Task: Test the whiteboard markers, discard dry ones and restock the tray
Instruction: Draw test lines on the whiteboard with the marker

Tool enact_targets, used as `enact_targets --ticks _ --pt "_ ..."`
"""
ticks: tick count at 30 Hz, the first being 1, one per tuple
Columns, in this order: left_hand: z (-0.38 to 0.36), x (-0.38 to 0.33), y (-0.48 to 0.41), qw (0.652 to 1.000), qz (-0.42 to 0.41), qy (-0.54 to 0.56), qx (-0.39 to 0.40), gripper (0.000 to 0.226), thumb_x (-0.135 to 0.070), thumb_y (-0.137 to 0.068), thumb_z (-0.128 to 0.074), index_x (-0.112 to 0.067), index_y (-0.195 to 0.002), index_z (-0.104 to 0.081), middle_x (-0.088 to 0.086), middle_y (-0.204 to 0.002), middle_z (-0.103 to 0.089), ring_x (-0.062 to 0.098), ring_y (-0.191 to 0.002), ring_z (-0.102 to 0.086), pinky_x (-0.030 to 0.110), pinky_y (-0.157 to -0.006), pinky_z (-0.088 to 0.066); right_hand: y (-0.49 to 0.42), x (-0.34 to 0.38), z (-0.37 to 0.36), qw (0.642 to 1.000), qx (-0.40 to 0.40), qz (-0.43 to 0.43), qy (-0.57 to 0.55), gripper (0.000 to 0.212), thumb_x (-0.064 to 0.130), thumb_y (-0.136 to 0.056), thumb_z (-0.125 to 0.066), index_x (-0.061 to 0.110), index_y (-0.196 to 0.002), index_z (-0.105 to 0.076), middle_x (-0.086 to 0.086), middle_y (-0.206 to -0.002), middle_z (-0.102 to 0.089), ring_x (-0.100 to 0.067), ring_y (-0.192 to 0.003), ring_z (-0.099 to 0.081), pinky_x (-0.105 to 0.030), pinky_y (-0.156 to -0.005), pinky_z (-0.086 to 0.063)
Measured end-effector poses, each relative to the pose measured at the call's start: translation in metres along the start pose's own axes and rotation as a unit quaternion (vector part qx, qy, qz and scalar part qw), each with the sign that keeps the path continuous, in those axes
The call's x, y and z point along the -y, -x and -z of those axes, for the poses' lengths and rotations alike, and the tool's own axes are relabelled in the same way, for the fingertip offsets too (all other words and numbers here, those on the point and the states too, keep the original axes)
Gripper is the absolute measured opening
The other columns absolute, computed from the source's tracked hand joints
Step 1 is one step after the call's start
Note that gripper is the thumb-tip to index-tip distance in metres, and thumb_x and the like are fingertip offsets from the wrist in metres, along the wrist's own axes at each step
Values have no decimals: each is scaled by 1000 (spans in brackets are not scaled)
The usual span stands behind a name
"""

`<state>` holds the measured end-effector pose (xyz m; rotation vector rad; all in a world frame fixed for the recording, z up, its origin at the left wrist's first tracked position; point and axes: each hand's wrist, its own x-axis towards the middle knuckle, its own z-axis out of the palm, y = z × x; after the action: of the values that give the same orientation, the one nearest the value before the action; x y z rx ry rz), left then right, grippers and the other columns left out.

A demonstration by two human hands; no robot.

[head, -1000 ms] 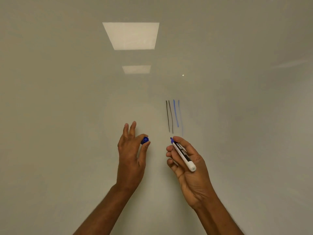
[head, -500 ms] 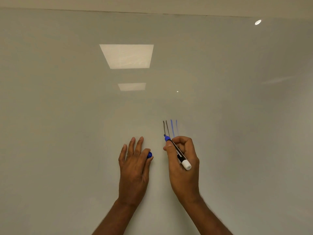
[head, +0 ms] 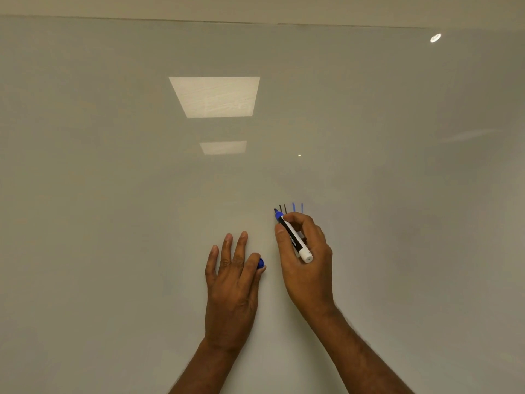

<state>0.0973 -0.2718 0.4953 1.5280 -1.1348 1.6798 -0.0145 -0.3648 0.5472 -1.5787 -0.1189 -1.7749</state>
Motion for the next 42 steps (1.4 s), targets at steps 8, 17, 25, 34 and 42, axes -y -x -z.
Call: enact_targets --ticks 8,17,25,34,42 --pt "2 -2 0 1000 0 -6 2 29 -30 -105 -50 -15 -129 -57 14 -156 -45 31 -153 -31 53 -125 -22 46 -19 19 999 2 -4 36 18 29 -89 -65 34 -105 -59 9 -90 -63 -9 -85 -63 -15 -73 -54" --pt "3 -3 -1 1000 0 -7 -1 28 -29 -106 -49 -14 -127 -59 15 -154 -47 33 -151 -35 55 -124 -24 30 -1 20 1000 9 2 -9 21 22 -90 -67 18 -111 -65 1 -95 -66 -12 -87 -65 -15 -72 -53" --pt "2 -3 -2 1000 1 -9 2 32 -28 -106 -50 -9 -124 -68 14 -154 -47 32 -151 -34 52 -125 -21 2 5 1 999 25 27 8 28 25 -92 -67 41 -113 -57 11 -98 -64 -10 -90 -64 -25 -78 -57" --pt "4 -3 -1 1000 9 -3 6 32 -30 -107 -48 -10 -124 -67 14 -155 -47 30 -152 -32 52 -125 -22 50 -13 18 999 24 -20 31 21 29 -90 -66 25 -111 -64 7 -95 -66 -8 -89 -65 -21 -79 -57" --pt "4 -2 -2 998 37 46 9 35 -29 -106 -48 -7 -129 -65 9 -155 -47 24 -153 -31 45 -127 -18 76 9 43 992 27 -116 -36 14 25 -85 -68 19 -96 -64 8 -78 -67 -9 -72 -66 -12 -64 -52"
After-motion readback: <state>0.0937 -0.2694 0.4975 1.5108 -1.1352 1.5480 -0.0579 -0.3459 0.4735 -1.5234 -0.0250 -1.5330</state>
